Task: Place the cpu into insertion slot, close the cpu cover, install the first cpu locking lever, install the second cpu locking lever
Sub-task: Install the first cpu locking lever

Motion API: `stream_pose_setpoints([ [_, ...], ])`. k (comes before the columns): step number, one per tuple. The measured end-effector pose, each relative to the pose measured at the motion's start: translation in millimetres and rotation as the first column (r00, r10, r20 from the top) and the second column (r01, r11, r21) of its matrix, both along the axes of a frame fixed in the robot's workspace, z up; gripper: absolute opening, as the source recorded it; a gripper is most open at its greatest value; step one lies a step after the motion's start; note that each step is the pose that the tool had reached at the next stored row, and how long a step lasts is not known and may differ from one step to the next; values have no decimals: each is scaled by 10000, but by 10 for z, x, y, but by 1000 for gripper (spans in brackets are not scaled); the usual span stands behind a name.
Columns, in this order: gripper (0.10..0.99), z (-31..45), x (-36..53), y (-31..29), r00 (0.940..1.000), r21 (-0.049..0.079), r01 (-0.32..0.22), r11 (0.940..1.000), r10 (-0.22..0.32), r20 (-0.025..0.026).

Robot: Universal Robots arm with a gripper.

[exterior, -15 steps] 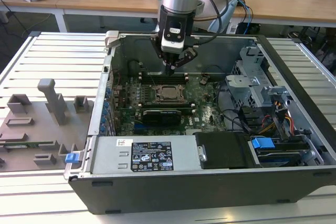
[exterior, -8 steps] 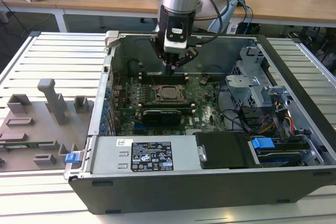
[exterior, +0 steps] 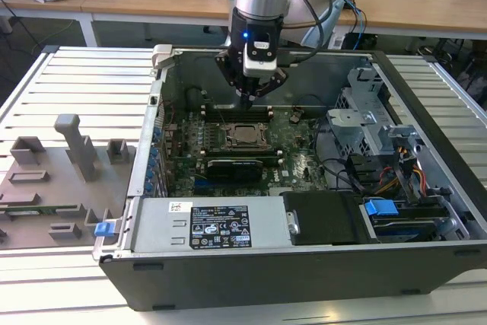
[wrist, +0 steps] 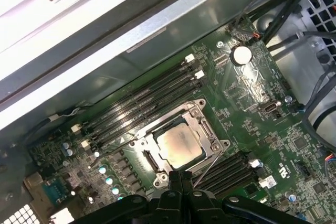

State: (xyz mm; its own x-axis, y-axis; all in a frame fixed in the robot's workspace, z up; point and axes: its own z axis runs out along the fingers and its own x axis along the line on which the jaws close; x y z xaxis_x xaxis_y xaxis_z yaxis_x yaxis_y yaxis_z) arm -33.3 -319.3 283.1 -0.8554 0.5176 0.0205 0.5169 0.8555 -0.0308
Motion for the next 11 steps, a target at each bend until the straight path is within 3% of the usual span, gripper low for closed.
stream_pose_setpoints([
  [11,106,0,0,0,9968,0,-796,9968,796,-1],
])
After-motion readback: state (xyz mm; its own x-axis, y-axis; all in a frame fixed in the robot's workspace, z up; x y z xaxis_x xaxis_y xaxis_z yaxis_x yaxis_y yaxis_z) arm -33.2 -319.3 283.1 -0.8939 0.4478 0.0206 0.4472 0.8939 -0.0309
